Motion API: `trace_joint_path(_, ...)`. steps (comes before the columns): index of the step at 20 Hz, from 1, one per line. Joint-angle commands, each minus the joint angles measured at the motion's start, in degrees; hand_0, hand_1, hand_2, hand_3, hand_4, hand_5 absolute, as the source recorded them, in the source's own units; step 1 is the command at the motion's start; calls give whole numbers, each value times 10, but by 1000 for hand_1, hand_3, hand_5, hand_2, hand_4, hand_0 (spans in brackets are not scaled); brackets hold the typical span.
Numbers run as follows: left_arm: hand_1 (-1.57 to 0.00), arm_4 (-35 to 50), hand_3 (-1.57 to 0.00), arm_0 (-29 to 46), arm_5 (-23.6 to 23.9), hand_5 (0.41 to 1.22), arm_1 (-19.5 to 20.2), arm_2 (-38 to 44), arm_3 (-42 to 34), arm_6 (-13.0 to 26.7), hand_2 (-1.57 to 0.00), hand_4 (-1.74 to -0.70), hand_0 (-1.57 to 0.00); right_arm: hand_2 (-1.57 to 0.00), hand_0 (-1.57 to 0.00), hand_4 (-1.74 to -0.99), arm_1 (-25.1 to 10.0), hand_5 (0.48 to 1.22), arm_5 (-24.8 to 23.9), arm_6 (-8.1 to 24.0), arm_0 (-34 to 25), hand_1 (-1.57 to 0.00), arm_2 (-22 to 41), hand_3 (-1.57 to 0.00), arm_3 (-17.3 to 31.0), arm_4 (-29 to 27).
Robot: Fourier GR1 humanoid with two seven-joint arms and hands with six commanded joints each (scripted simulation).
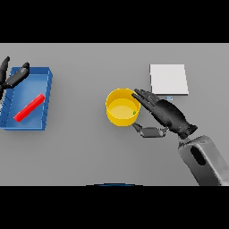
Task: Pick up the red beaker and tilt it to pour out 1 green nut into yellow bowl. Pick up the yellow bowl and place it on the metallic measuring scale.
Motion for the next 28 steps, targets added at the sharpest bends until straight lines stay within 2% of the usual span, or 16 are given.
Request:
trace_joint_path(1,-3,-2,-2,0,-1,667,-3,-3,1,-4,-3,-716,-4,1,1,-1233,-11,703,8,-12,-16,1,20,1,4,25)
trace_joint_path(3,-2,-1,-1,-2,-4,672,-3,-4,4,3,-2,-712,-2,1,1,-1228,-24,703,26,-25,-62,1,54,1,32,66)
trace_joint_path(5,-1,0,0,1,-5,680,-3,-4,1,-3,-1,-713,-1,1,1,-1216,-39,706,55,-47,-91,1,77,1,47,83)
trace_joint_path(9,0,9,0,9,-2,687,3,2,-11,-3,0,-720,0,1,1,-1215,-45,704,91,-68,-150,1,120,1,98,118)
trace_joint_path(11,1,9,1,13,-2,687,9,1,-19,-1,1,-722,0,1,1,-1223,-31,705,109,-59,-177,1,143,1,132,134)
trace_joint_path(19,1,17,1,16,-8,684,10,10,-7,-14,1,-723,1,1,1,-1266,-15,720,143,-70,-253,1,190,1,226,170)
trace_joint_path(24,1,20,1,22,-10,688,14,12,-16,-25,1,-718,1,1,1,-1297,3,753,168,-66,-267,1,198,1,253,166)
trace_joint_path(27,1,22,1,24,-7,686,18,13,-23,-21,1,-713,1,-19,-3,-1336,17,810,178,-41,-268,-16,191,-43,264,161)
trace_joint_path(28,1,21,1,21,-8,689,16,13,-17,-21,1,-712,1,-86,-110,-1360,19,842,181,-45,-274,-97,190,-96,270,160)
